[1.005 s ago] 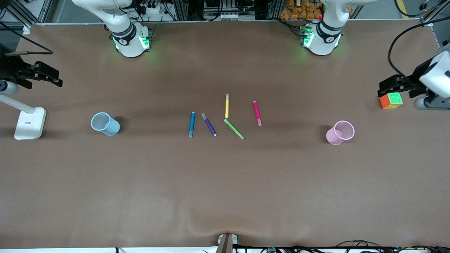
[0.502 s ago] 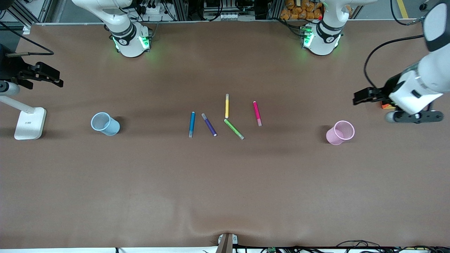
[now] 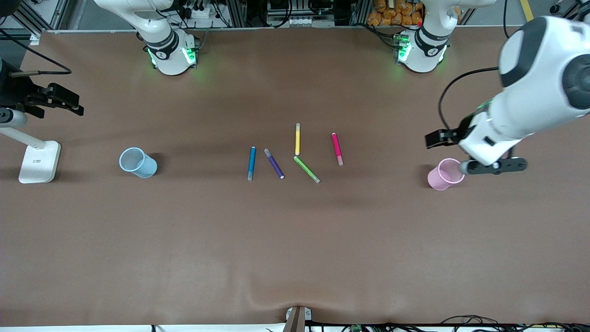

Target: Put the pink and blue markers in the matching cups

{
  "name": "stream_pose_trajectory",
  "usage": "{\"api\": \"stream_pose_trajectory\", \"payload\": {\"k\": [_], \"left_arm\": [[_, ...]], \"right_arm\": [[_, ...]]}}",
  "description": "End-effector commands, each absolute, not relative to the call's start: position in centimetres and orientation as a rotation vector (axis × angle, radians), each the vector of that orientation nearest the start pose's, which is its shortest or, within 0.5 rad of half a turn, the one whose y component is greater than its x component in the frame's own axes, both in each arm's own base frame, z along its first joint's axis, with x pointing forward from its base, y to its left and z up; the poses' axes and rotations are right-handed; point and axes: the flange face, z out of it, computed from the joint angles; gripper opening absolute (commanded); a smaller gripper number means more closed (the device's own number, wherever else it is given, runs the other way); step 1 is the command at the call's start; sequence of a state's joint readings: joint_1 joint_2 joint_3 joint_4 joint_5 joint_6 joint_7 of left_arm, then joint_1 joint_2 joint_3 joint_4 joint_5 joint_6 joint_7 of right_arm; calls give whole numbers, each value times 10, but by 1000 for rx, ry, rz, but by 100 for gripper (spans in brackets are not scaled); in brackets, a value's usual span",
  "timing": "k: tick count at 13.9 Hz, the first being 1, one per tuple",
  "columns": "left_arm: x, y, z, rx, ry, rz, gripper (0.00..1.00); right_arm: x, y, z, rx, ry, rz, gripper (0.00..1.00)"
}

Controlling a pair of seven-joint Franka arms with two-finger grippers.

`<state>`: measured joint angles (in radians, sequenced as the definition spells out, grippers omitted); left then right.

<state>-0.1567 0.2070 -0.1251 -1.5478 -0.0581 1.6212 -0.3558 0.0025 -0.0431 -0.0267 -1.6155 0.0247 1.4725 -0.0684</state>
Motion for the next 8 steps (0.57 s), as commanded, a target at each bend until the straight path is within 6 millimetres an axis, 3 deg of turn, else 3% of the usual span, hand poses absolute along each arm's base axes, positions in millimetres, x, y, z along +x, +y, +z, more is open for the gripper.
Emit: {"api": "stream_pose_trajectory", "payload": {"k": [1, 5, 8], "left_arm": [[580, -195, 494, -3157, -162, 210, 100], [576, -219, 448, -3163, -200, 175, 100], [563, -250, 411, -3171, -235, 133, 100]], "right_arm": [[529, -12, 617, -3110, -49, 158, 100], [530, -9, 617, -3111, -59, 151, 100], [530, -12, 617, -3111, -52, 154, 100]]}}
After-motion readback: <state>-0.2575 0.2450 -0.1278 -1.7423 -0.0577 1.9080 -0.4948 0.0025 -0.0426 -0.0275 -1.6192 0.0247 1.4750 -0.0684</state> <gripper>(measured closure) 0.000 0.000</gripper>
